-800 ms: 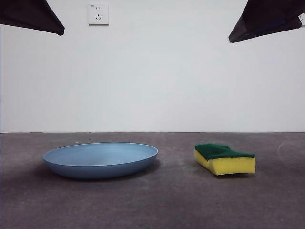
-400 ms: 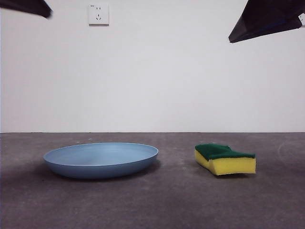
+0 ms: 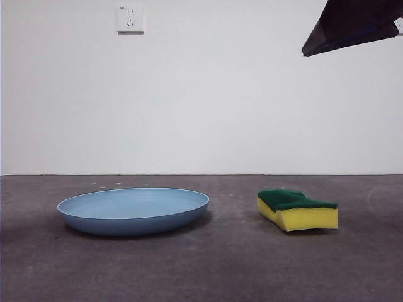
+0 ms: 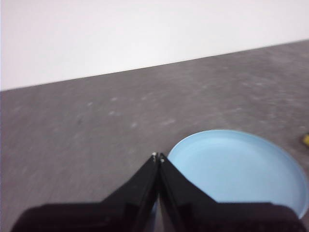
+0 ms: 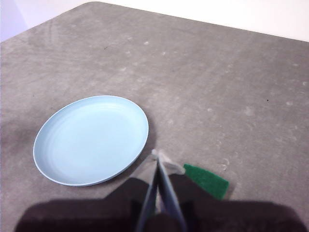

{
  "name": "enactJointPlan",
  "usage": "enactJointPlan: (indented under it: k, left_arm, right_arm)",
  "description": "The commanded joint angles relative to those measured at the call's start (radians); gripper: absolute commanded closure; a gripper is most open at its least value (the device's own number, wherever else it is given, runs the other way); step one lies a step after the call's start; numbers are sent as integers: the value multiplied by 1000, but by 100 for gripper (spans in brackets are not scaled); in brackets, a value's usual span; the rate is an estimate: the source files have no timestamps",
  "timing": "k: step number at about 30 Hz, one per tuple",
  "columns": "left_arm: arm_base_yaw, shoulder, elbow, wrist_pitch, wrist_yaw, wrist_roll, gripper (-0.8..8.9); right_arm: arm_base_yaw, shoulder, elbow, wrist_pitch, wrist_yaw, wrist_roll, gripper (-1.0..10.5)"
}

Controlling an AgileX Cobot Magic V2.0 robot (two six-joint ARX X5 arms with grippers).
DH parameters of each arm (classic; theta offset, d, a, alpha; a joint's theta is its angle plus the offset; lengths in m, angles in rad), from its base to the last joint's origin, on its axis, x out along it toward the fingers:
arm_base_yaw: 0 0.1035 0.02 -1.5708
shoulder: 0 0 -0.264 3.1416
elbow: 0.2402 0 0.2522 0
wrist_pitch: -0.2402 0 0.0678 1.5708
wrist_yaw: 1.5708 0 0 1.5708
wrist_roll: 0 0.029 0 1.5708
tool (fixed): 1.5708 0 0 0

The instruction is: Pick up the plate,pick up the cloth,clean the plate with the cloth

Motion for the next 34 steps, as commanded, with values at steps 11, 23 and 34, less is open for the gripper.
enactJointPlan:
  k: [11,23,34]
  left_arm:
    - [113,-302,-241,-19,4,-31,817]
    - [122,-322,-245,-93,-4,-49,817]
    - [122,-322,-245,-93,-4,-49,817]
  right_arm:
    - [1,0,-5,6,2,-3,946]
    - [1,0,-5,5,2,-3,946]
    - [1,0,-5,5,2,-3,946]
